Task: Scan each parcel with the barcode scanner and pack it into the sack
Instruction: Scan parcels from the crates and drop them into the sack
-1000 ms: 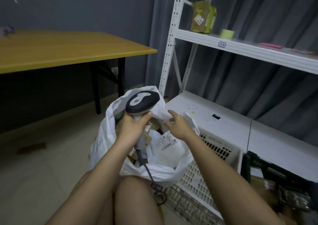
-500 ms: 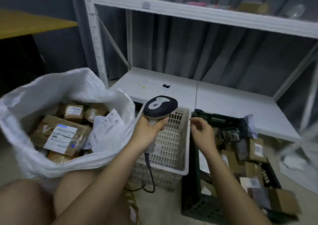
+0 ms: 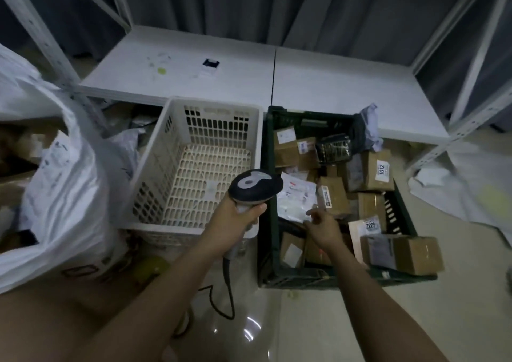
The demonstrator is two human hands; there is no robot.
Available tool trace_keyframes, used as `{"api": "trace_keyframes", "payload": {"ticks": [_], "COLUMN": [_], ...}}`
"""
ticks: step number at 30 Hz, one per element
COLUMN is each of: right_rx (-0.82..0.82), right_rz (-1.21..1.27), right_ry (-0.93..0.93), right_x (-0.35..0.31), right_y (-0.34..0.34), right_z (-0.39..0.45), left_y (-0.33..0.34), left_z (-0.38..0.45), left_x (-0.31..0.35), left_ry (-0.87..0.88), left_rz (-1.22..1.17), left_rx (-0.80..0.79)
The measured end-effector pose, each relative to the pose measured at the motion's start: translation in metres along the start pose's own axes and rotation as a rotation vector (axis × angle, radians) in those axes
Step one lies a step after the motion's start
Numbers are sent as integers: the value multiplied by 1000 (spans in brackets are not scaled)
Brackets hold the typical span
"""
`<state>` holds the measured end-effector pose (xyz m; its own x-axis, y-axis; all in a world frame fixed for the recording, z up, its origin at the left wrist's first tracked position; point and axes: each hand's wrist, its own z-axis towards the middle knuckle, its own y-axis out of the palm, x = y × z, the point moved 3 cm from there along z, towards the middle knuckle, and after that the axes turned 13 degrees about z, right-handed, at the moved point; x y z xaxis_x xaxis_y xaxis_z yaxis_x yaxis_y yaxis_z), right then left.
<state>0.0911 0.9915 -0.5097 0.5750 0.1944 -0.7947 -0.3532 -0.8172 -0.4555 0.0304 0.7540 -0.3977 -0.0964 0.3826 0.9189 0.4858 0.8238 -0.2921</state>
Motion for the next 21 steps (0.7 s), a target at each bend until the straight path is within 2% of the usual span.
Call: {"api": "trace_keyframes", "payload": {"ticks": [4, 8, 13, 15, 17, 21], "right_rx": [22, 107, 186, 215, 261, 391], "right_rz": [-62, 12, -71, -55, -2, 358], "right_ry": [103, 342, 467, 450, 349, 98], "right_x": [18, 31, 36, 38, 37, 4], "right_y": [23, 42, 43, 37, 31, 16], "right_z": [33, 56, 66, 63, 57, 29], "left_y": [2, -5, -17, -19, -19, -23], "left_z": [7, 9, 8, 7, 4, -2], "left_x": [-23, -39, -52, -52, -51, -51], "left_ry": [-52, -78, -109, -114, -114, -110], "left_rz": [-4, 8, -44, -54, -61, -73], "left_rx": [4, 30, 60, 68, 80, 112]}}
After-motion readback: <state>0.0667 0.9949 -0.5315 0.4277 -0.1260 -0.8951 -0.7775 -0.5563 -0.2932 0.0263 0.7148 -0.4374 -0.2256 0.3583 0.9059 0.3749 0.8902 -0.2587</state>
